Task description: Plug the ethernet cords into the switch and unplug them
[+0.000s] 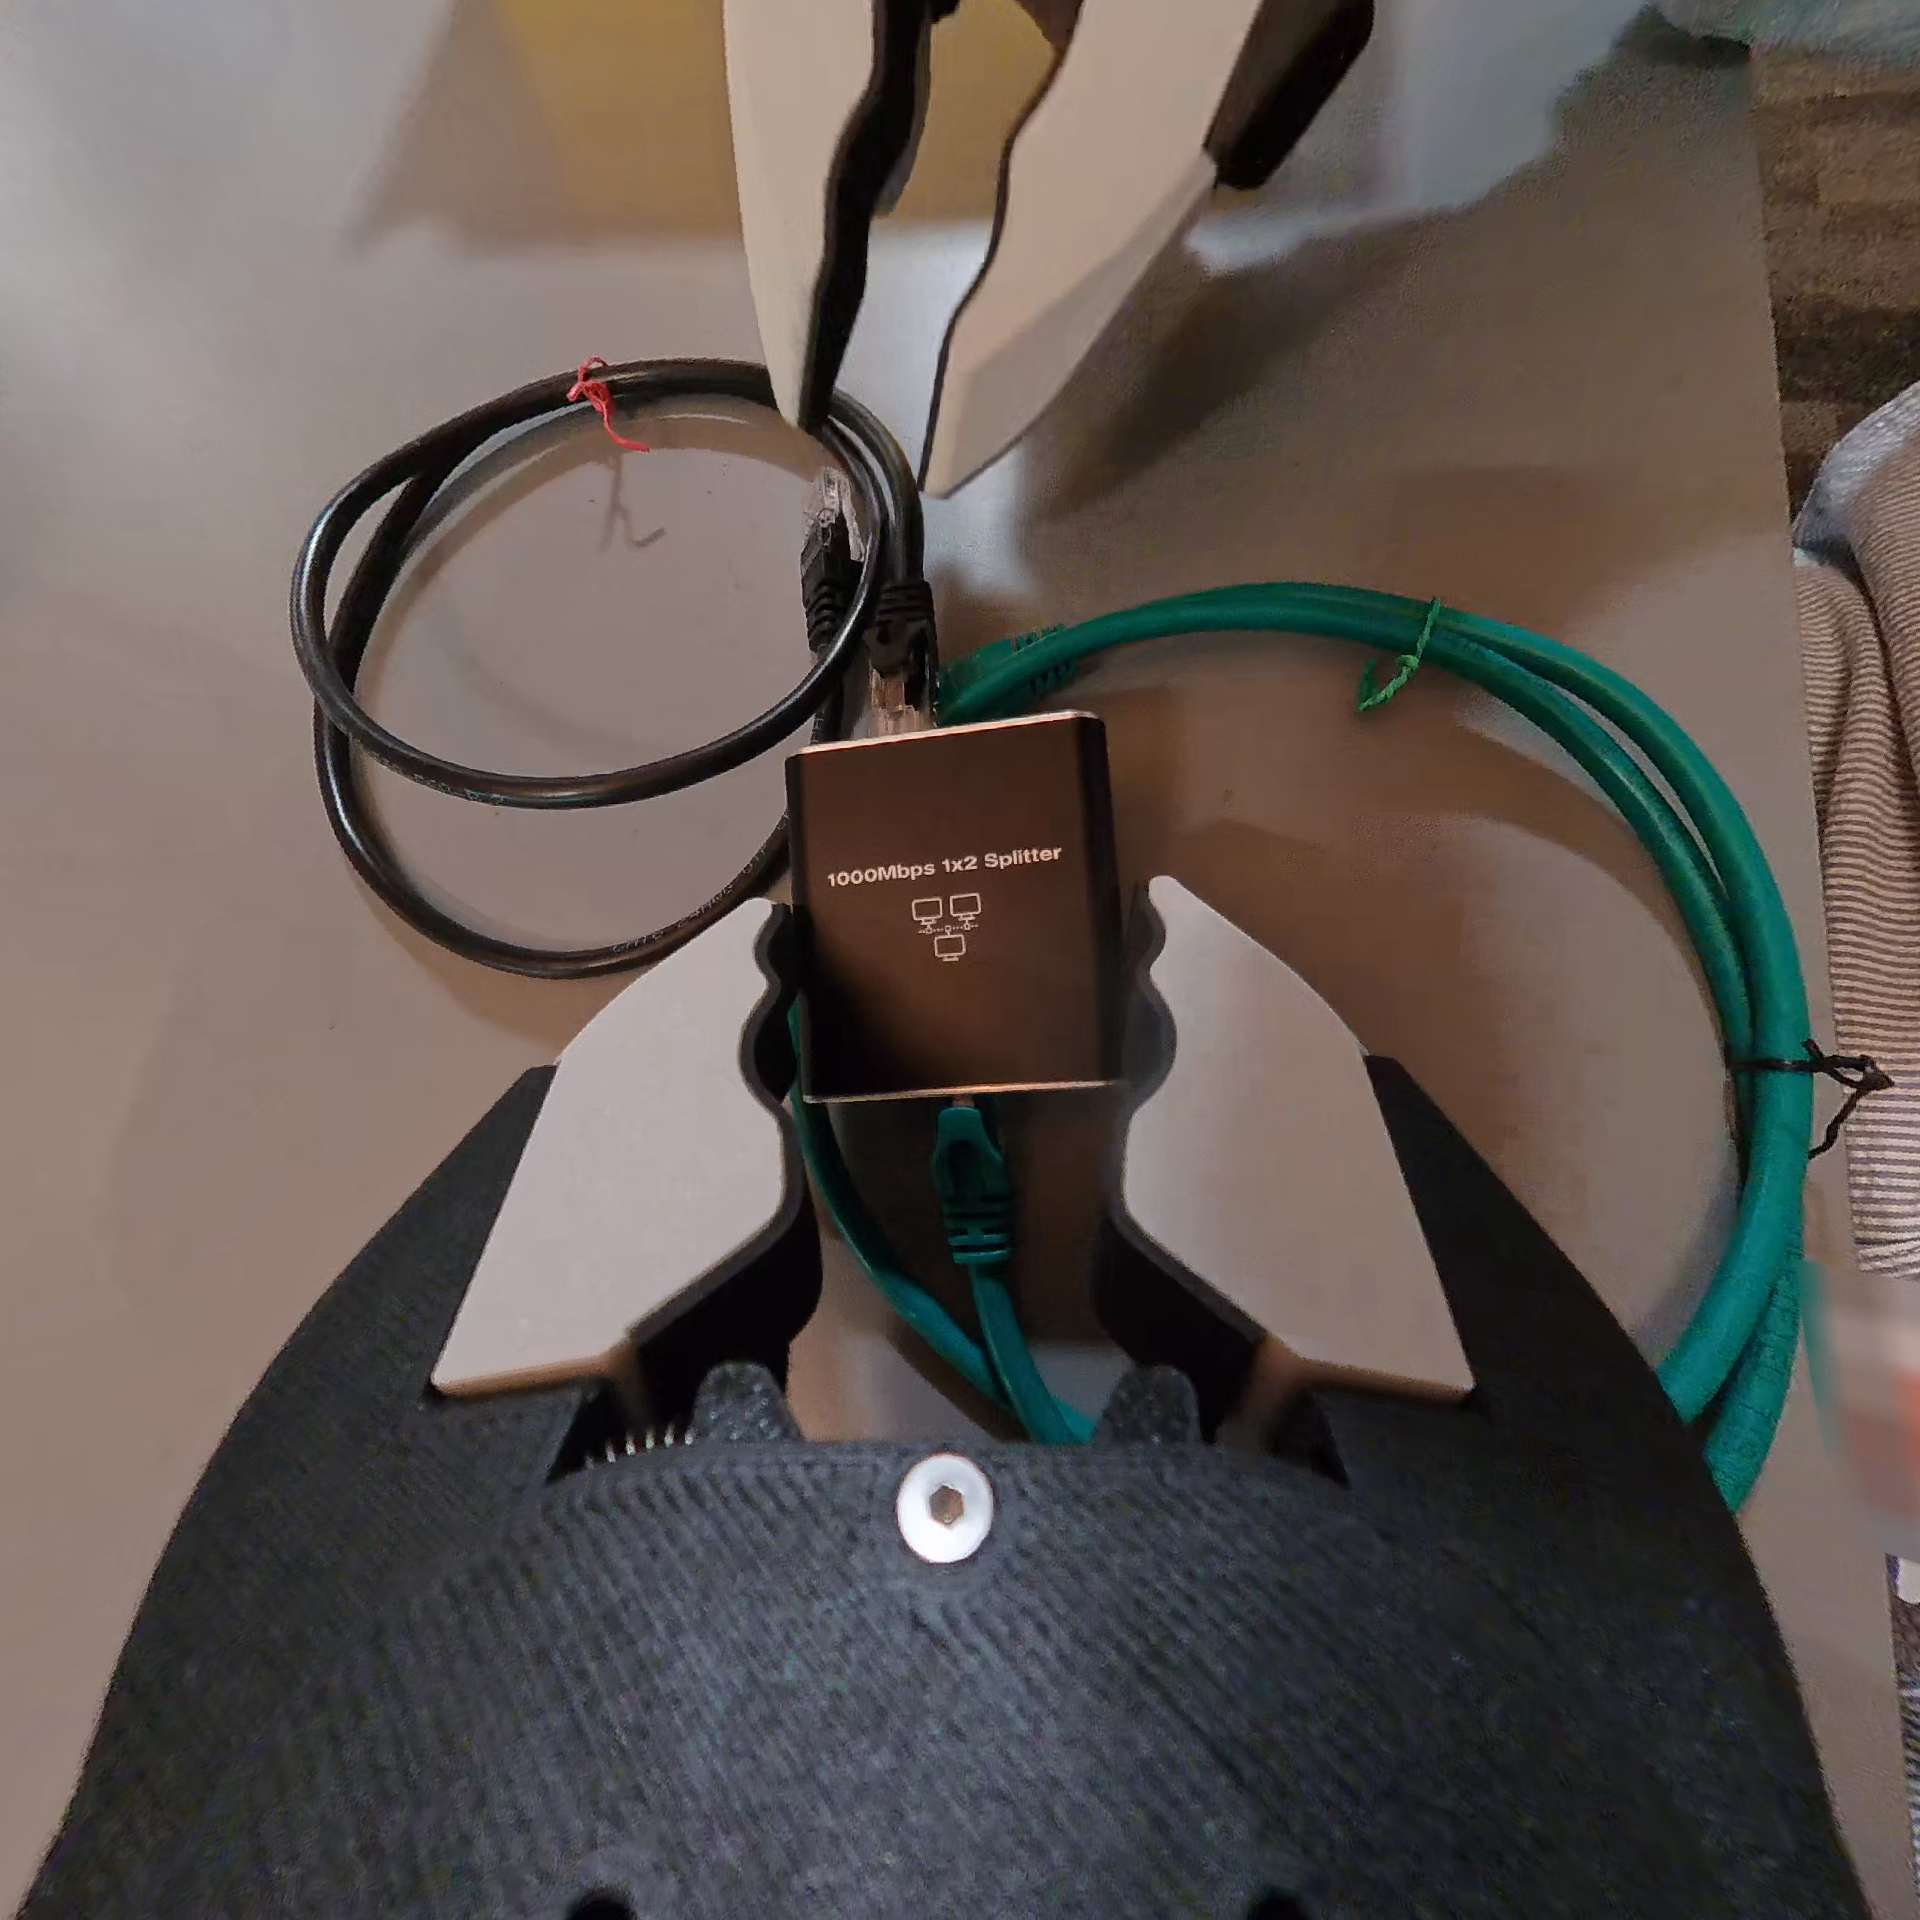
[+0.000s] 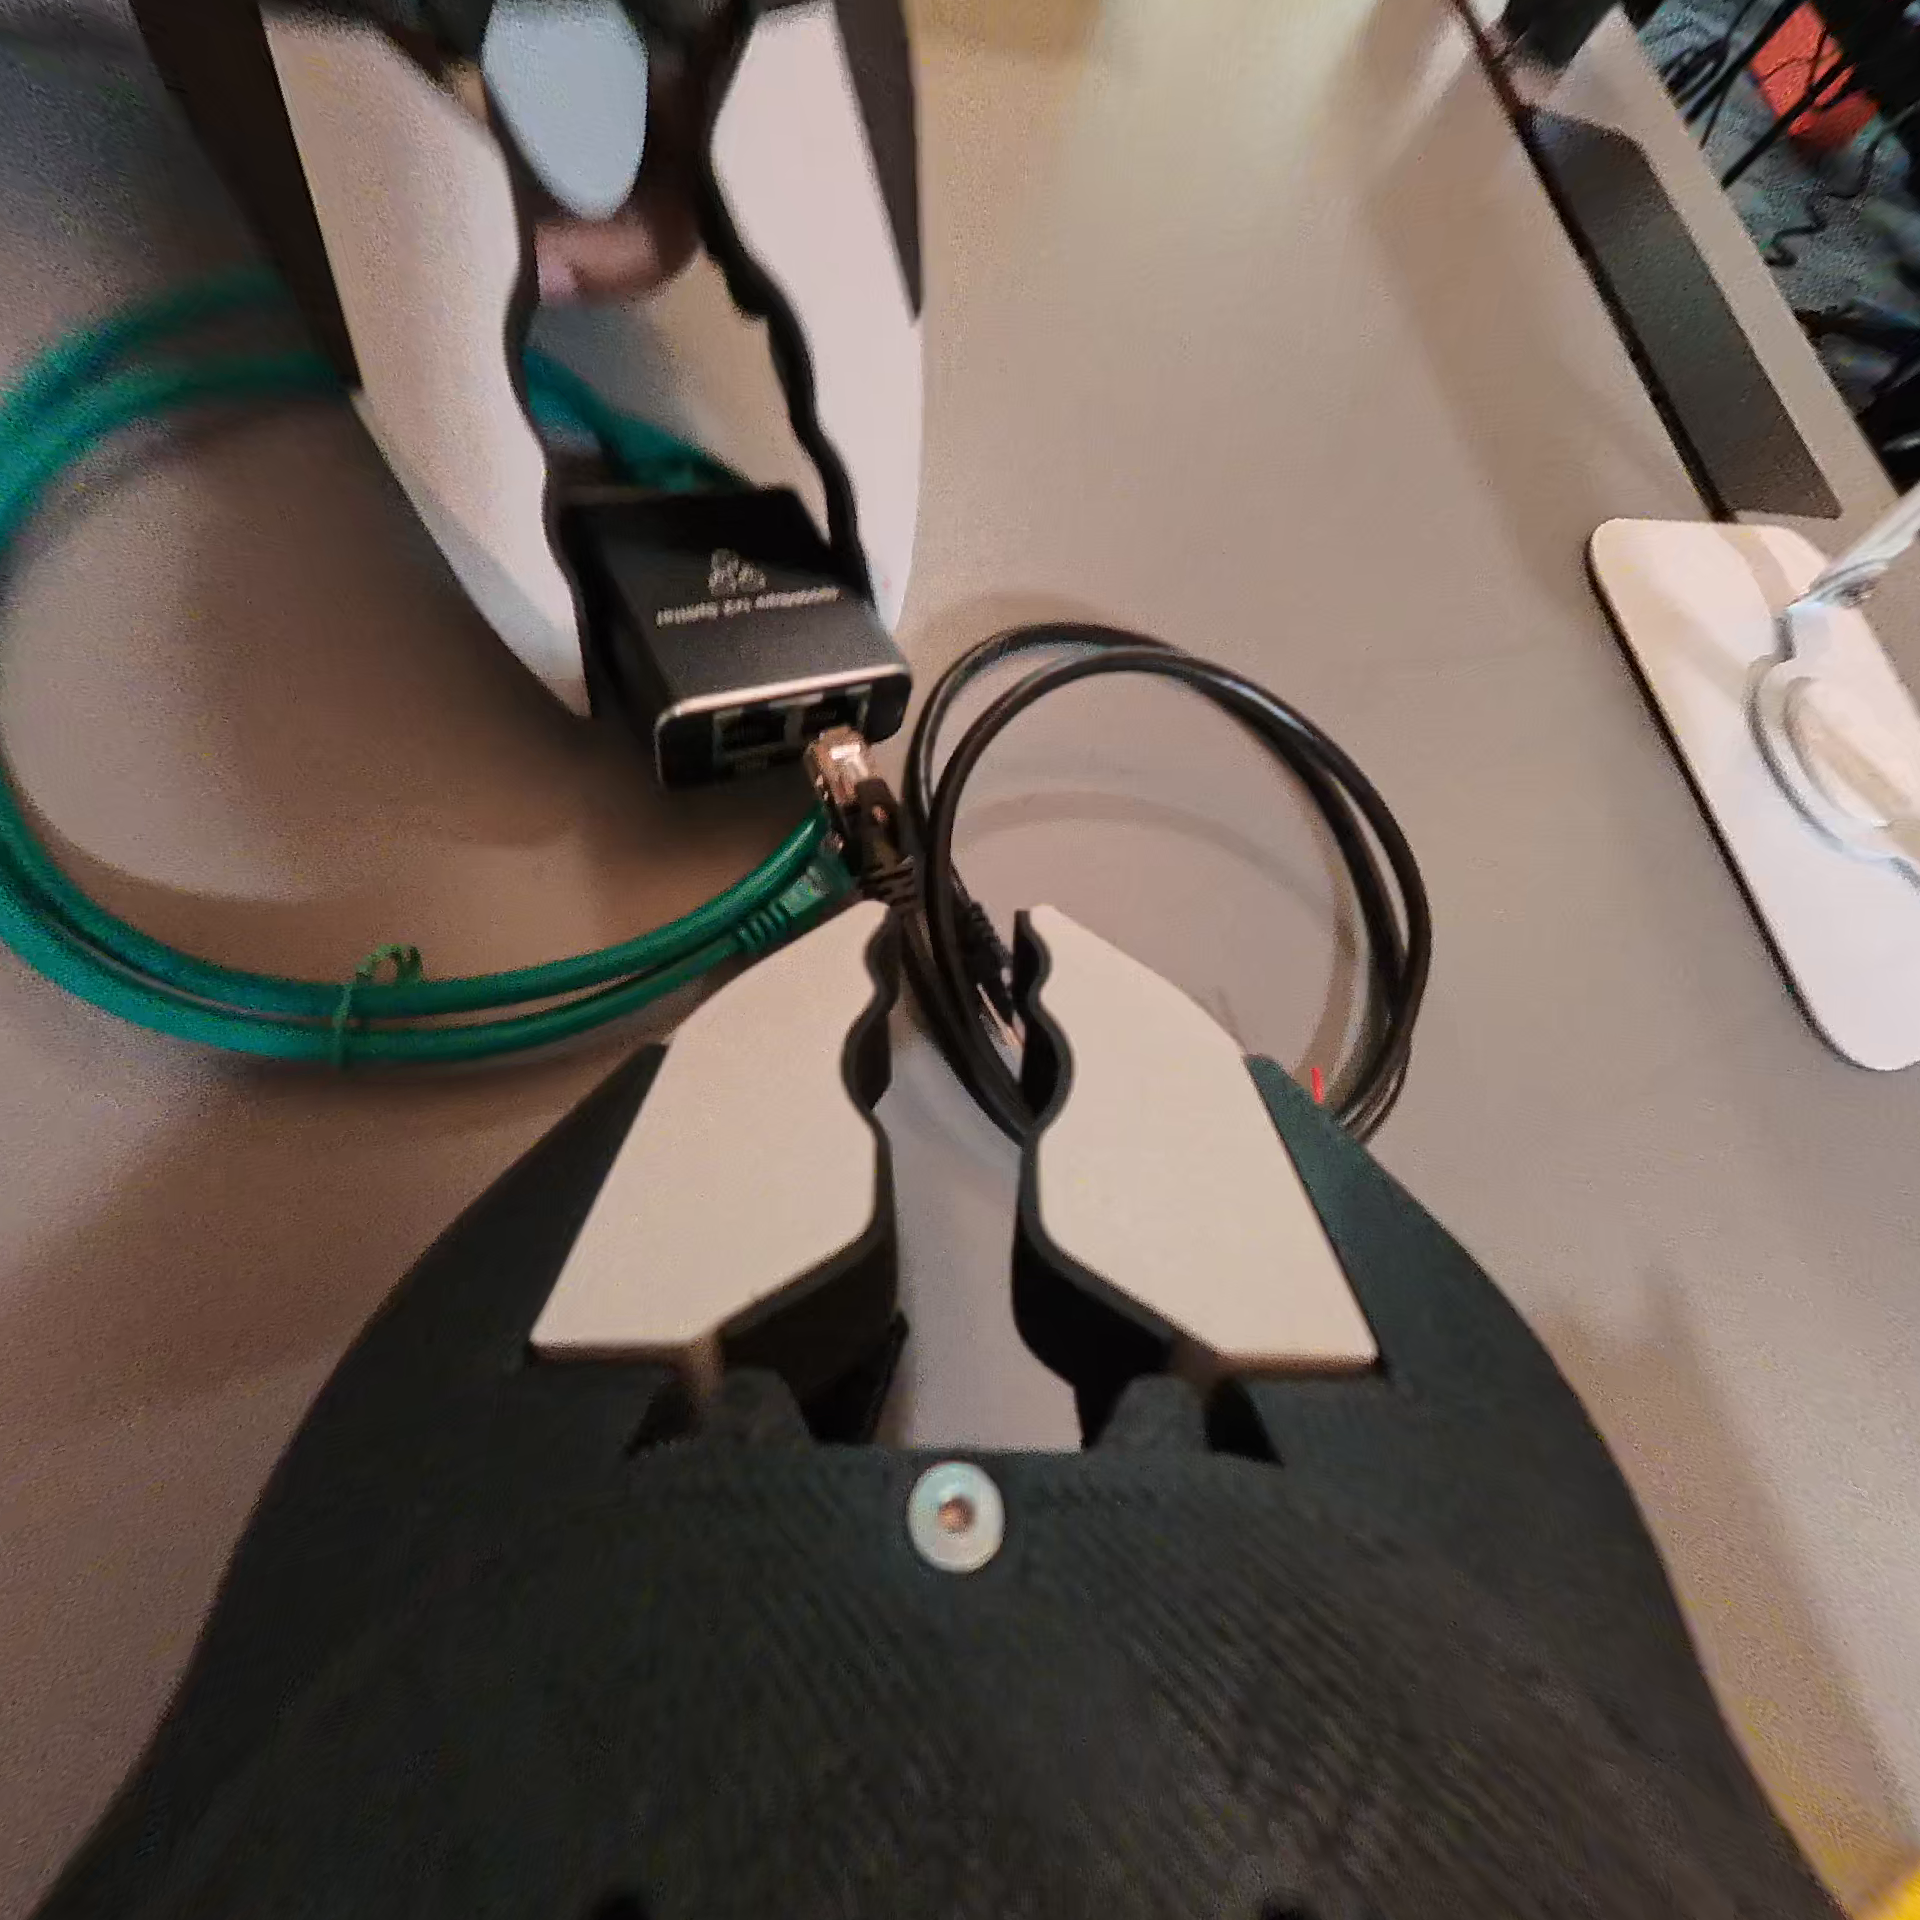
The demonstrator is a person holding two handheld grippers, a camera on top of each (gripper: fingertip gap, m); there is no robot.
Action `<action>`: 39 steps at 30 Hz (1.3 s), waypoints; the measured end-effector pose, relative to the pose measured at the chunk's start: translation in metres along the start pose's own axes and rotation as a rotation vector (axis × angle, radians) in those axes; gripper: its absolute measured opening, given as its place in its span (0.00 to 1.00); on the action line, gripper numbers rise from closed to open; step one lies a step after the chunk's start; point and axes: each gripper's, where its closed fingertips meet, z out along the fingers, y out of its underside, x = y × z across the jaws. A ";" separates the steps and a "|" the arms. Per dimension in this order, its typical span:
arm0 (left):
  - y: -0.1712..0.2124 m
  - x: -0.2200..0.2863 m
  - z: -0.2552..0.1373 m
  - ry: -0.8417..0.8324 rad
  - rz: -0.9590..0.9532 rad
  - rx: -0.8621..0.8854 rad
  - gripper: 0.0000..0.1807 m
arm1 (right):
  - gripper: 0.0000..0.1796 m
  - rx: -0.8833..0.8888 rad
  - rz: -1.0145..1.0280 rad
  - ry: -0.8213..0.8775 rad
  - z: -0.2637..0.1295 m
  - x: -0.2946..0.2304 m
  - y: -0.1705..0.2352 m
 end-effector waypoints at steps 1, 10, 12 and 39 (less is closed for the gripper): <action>0.000 0.000 0.000 0.000 -0.001 0.000 0.35 | 0.11 0.026 0.037 -0.018 -0.002 0.001 -0.002; 0.000 -0.001 0.000 0.001 -0.007 0.000 0.35 | 0.08 -0.039 -0.042 -0.028 0.011 -0.011 0.004; 0.000 -0.001 0.000 0.001 -0.007 0.000 0.35 | 0.08 -0.069 -0.054 -0.029 0.015 -0.013 0.009; 0.000 -0.002 0.000 -0.001 -0.016 0.004 0.35 | 0.03 -0.314 -0.680 0.305 0.010 -0.004 0.001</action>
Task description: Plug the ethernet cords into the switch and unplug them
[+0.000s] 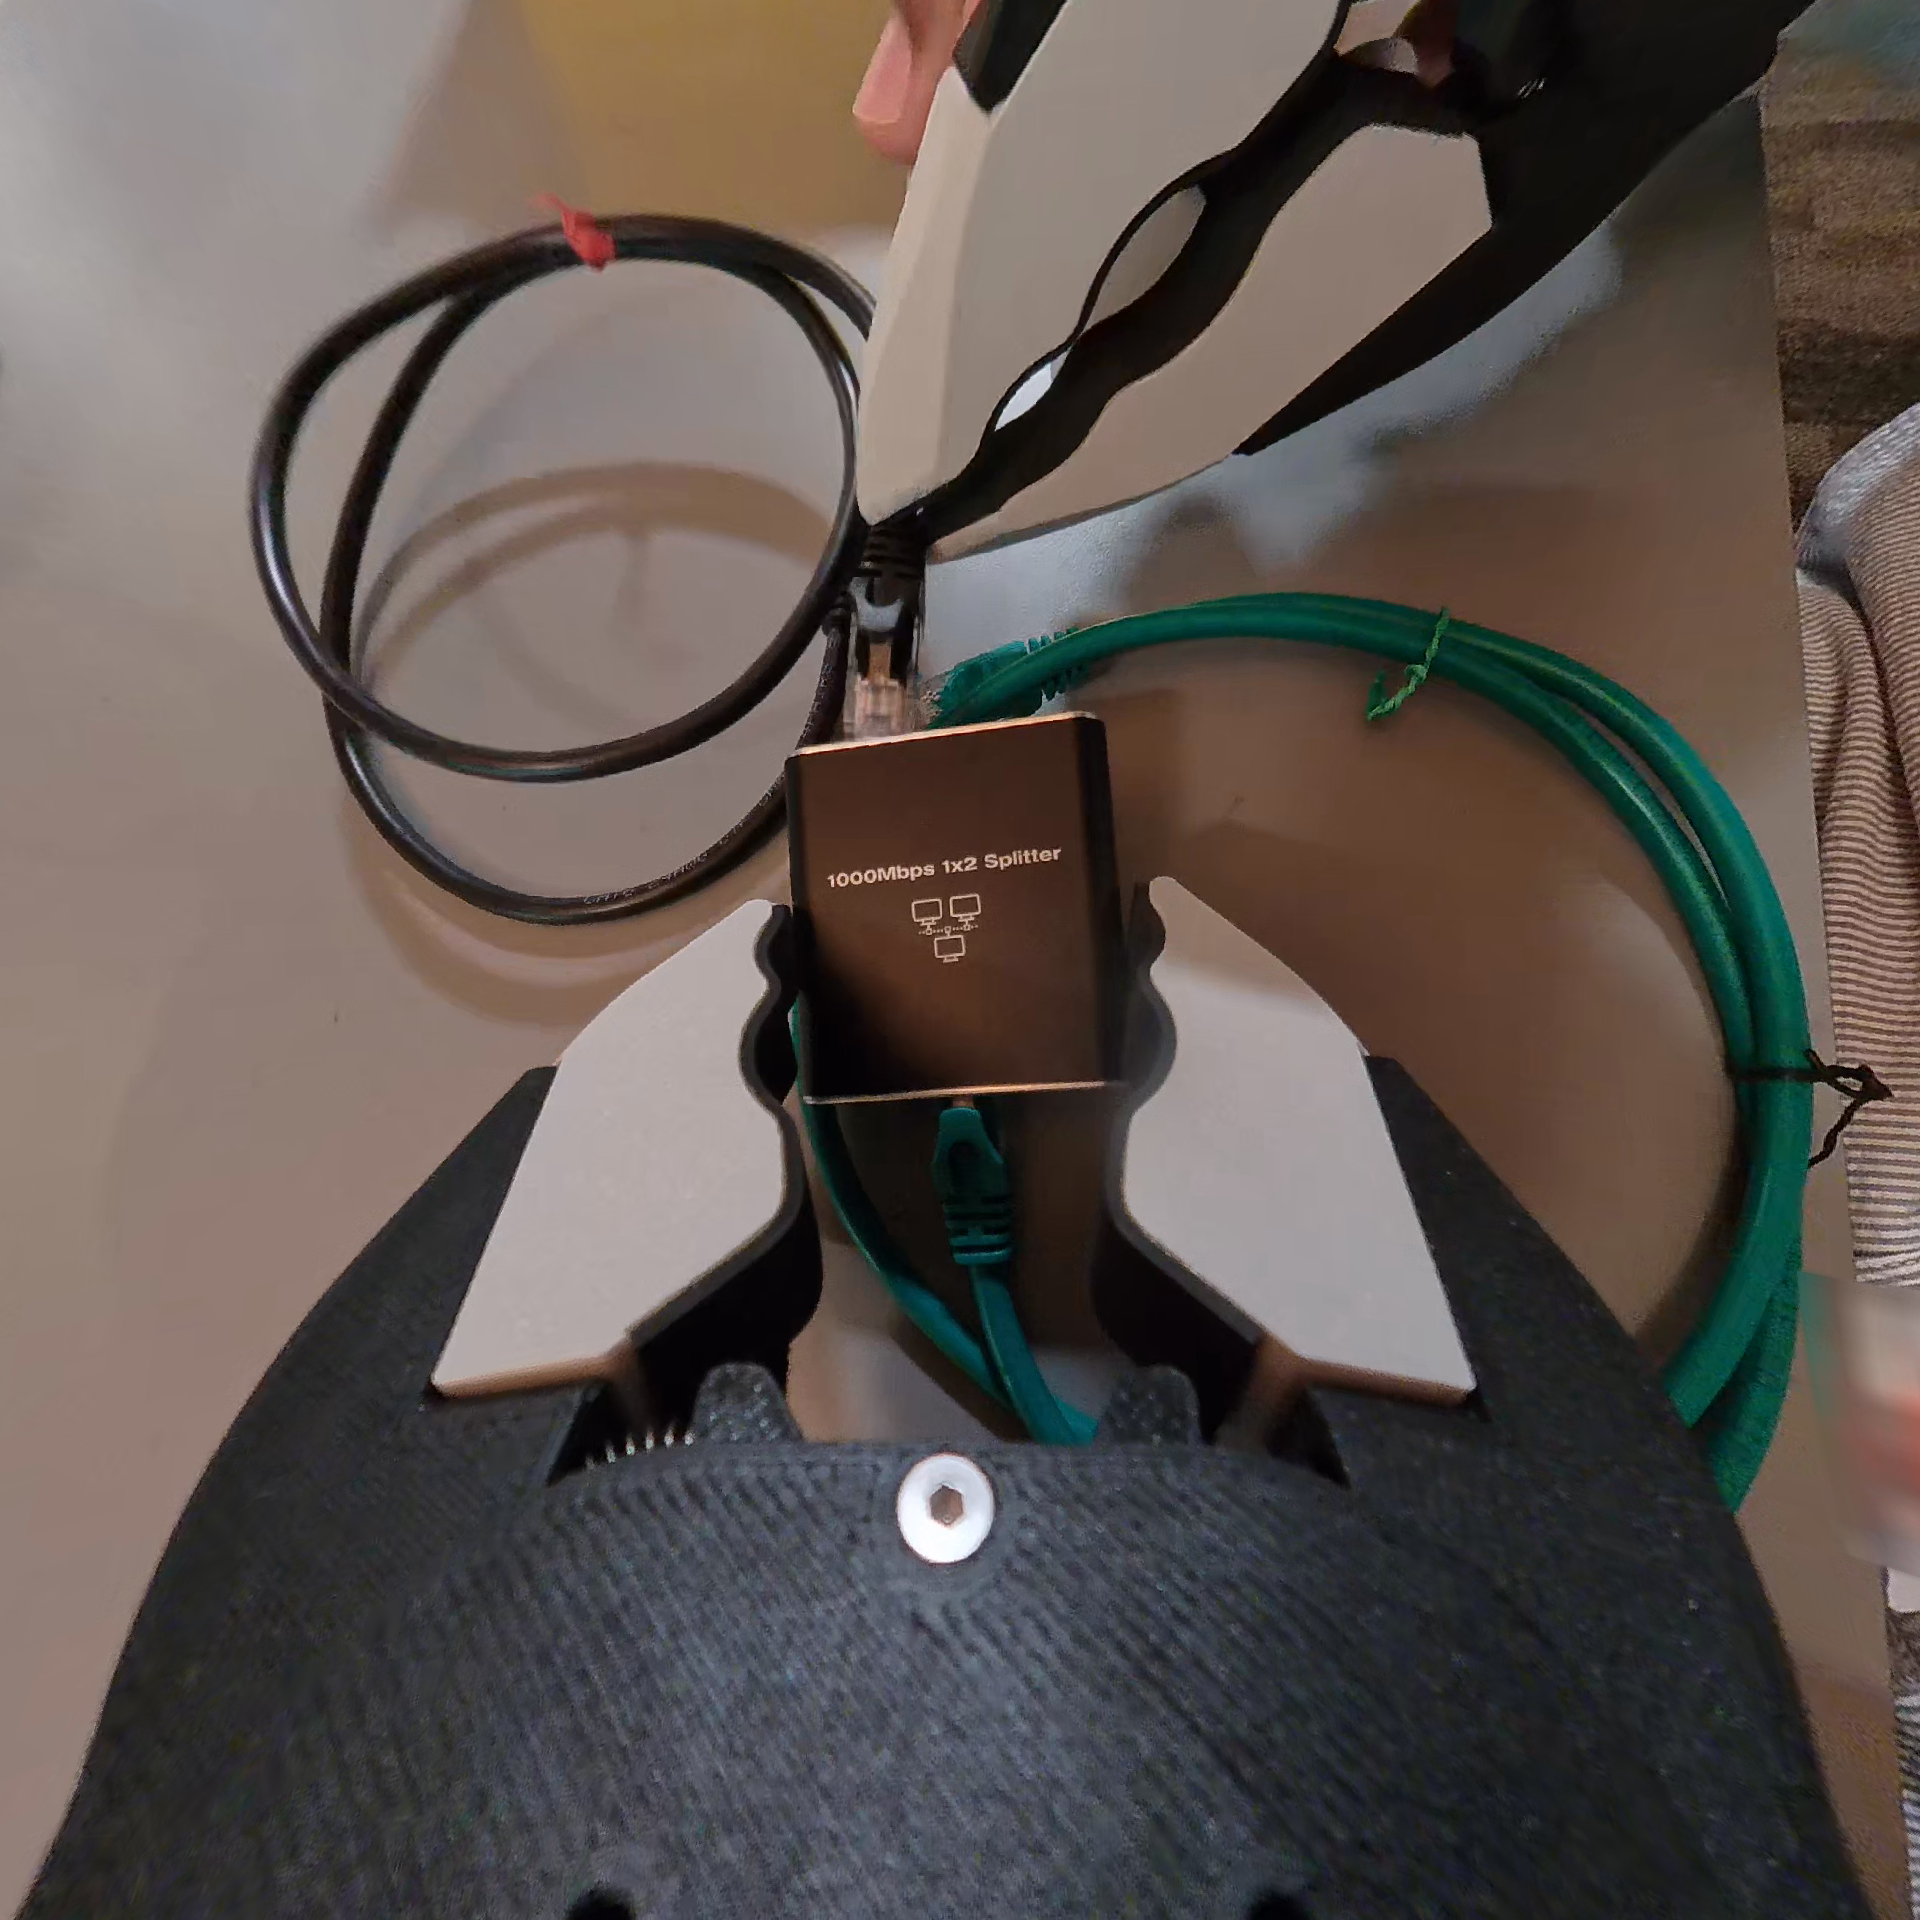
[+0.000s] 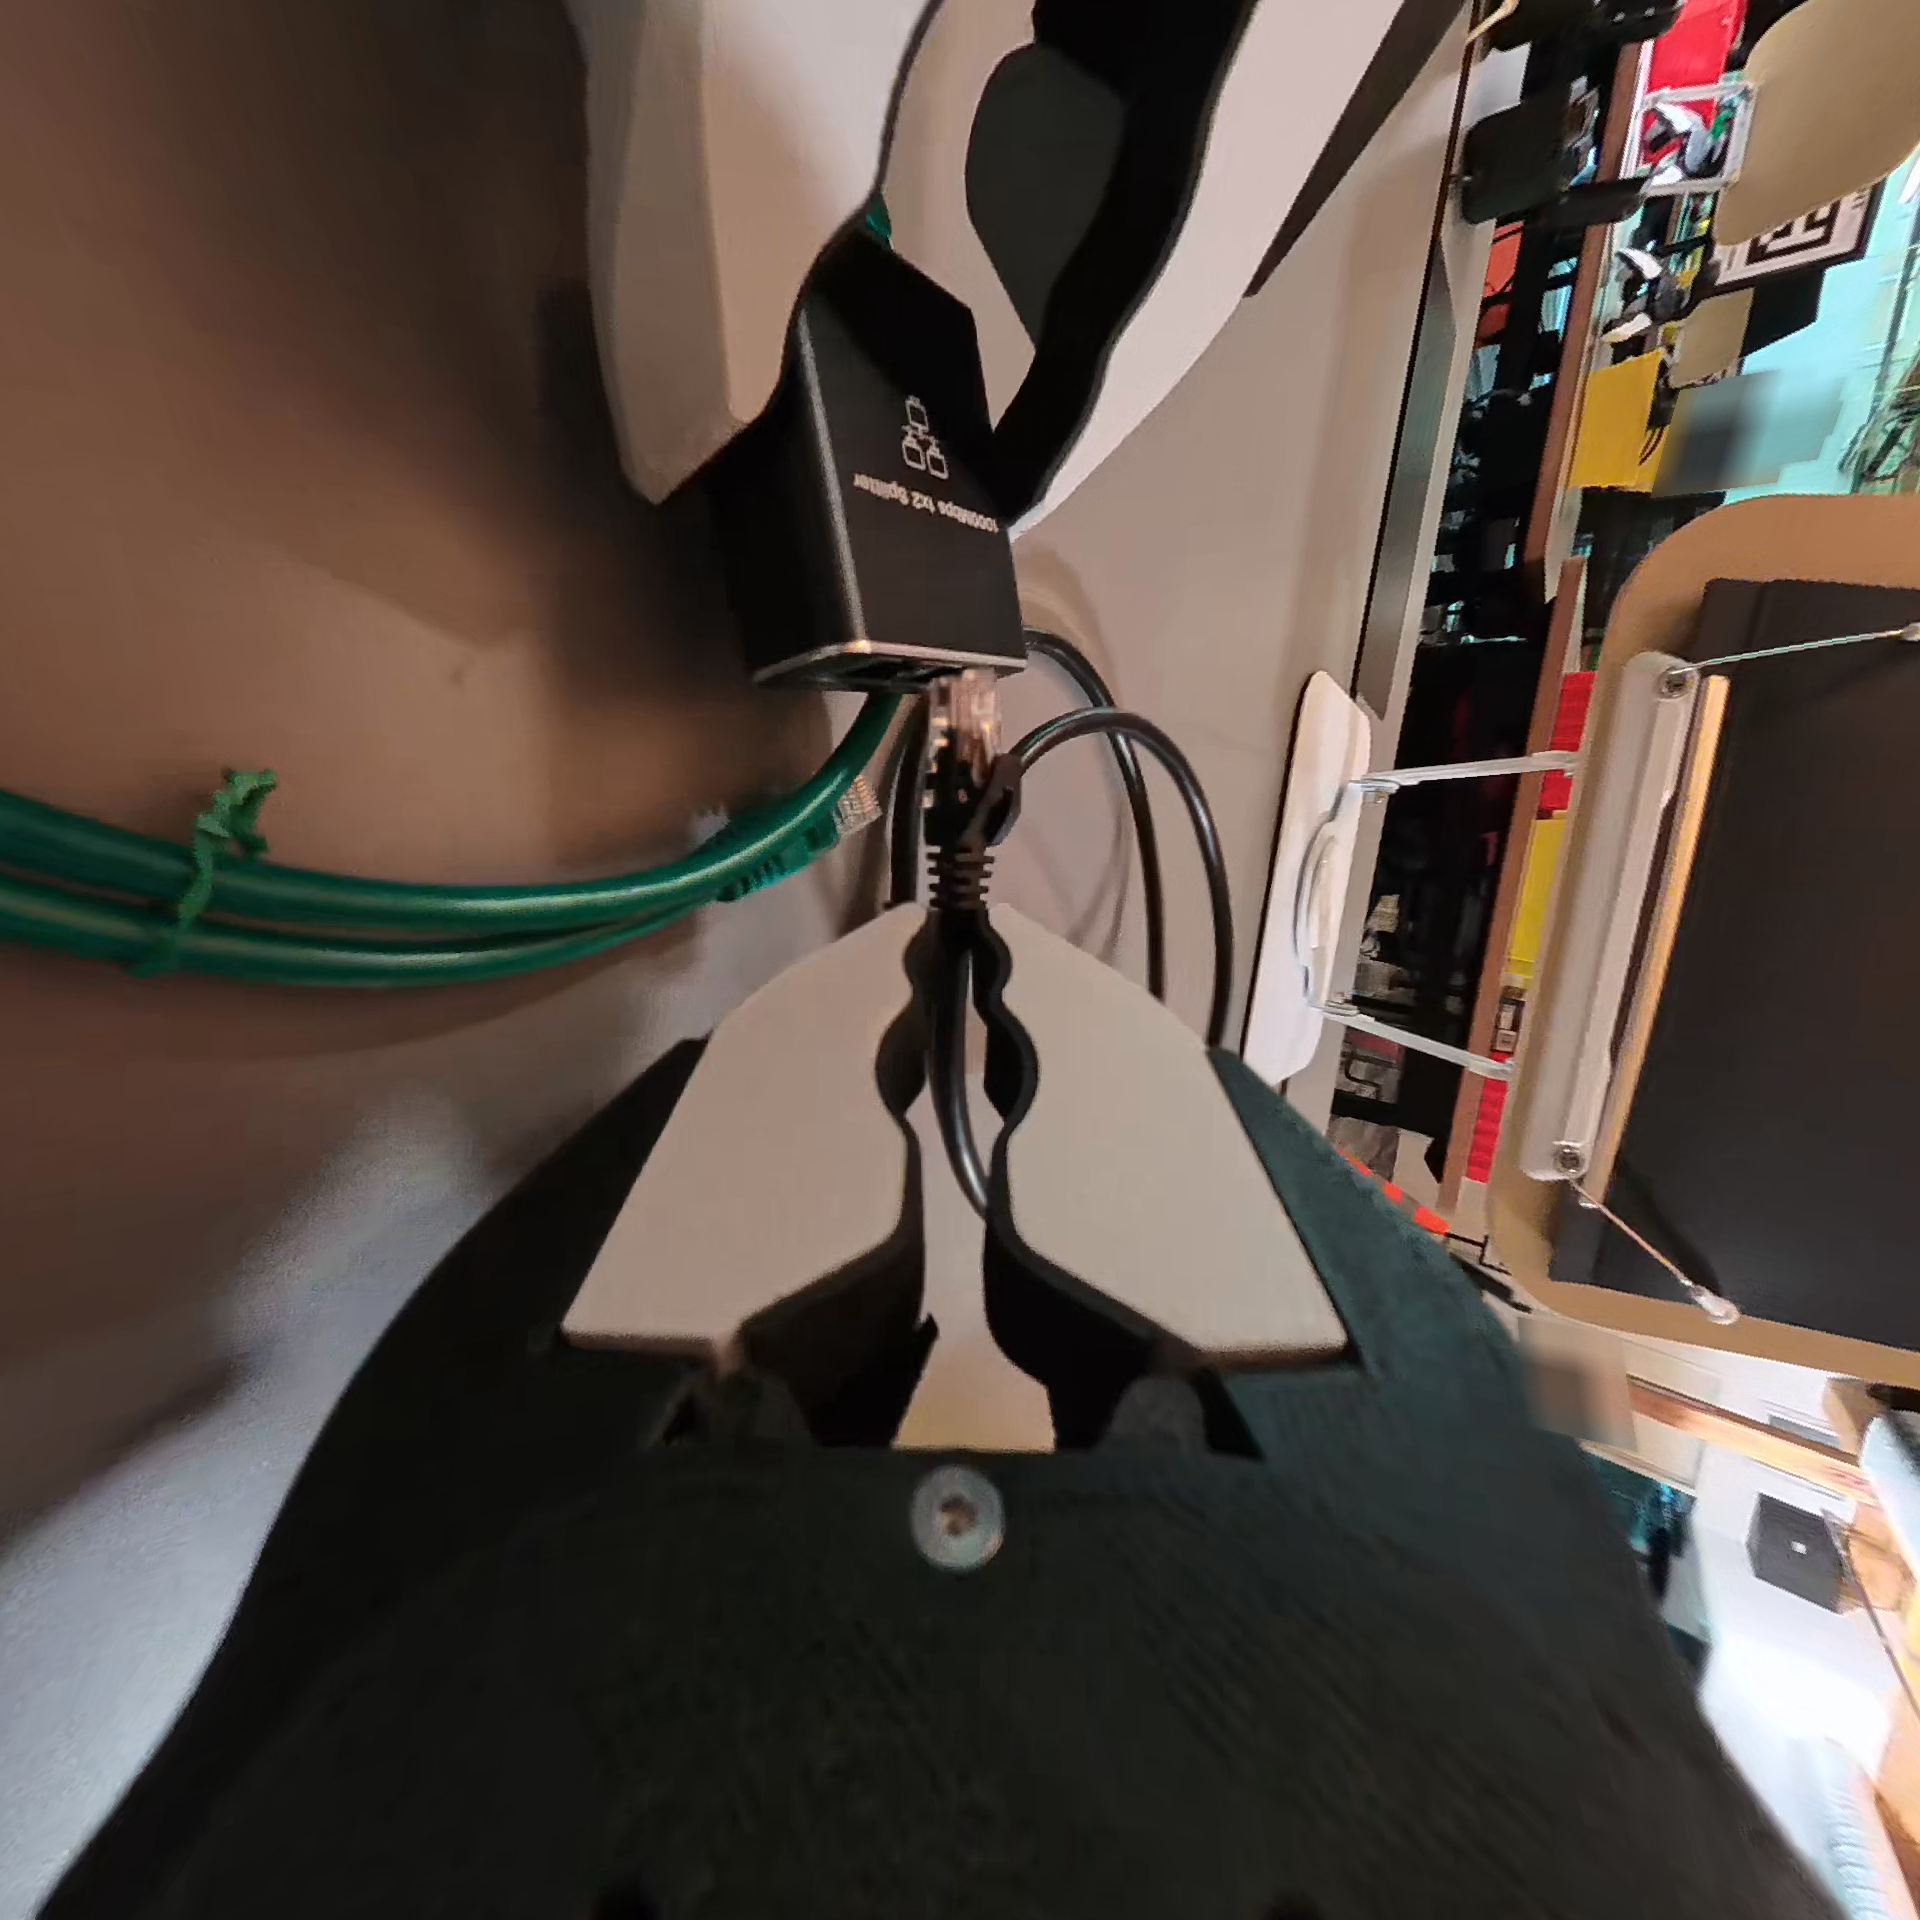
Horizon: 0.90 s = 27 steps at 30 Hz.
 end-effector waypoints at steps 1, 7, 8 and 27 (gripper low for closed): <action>0.000 0.000 0.000 0.000 0.000 0.000 0.35 | 0.03 -0.002 -0.011 0.004 -0.001 0.000 0.000; 0.000 0.000 0.000 0.001 -0.001 0.000 0.35 | 0.03 -0.038 -0.088 0.019 0.001 -0.003 0.001; 0.000 0.000 0.000 0.001 -0.001 -0.001 0.35 | 0.03 -0.043 -0.092 0.019 0.002 -0.004 0.002; 0.001 0.001 0.001 0.003 0.004 -0.007 0.35 | 0.03 -0.056 -0.173 0.071 0.003 -0.003 0.001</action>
